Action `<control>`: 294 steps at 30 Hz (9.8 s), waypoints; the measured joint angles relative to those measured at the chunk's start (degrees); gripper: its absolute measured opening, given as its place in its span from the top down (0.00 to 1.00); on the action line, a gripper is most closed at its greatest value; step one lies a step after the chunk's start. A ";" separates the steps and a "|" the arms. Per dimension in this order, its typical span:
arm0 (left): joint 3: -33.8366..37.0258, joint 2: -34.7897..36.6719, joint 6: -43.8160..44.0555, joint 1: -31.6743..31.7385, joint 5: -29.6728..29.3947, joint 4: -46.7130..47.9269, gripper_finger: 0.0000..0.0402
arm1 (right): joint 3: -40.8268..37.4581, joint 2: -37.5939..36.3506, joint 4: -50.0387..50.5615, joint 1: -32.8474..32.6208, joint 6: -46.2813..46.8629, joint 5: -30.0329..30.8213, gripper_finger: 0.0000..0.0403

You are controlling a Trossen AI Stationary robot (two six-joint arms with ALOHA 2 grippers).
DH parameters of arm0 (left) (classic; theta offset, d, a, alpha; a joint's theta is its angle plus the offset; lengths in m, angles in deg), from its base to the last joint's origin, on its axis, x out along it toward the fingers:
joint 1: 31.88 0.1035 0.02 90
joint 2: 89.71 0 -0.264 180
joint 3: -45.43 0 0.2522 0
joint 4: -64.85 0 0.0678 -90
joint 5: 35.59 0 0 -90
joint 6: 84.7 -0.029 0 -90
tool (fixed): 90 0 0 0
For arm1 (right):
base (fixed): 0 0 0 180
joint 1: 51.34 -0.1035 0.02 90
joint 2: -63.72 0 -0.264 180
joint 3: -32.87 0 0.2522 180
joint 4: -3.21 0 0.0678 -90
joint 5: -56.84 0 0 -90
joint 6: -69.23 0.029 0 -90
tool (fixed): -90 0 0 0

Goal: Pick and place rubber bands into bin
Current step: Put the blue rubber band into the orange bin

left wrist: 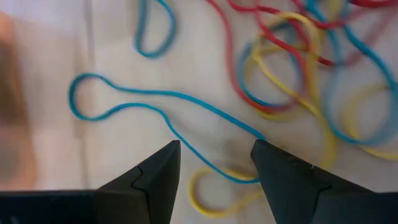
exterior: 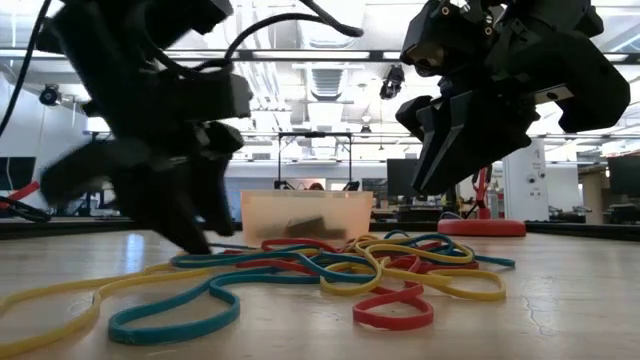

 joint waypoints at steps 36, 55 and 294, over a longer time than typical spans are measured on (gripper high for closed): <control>2.28 2.18 11.30 6.63 11.79 -7.36 0.52 | -0.49 0.00 -0.92 0.02 -0.02 -0.02 0.86; 1.79 -7.20 16.61 8.67 14.04 -5.20 0.98 | -0.55 0.00 -1.16 0.02 -0.02 -0.02 0.86; 22.73 38.36 1.49 3.68 -1.14 -13.47 0.60 | 7.58 3.78 11.29 11.78 1.47 -11.61 0.68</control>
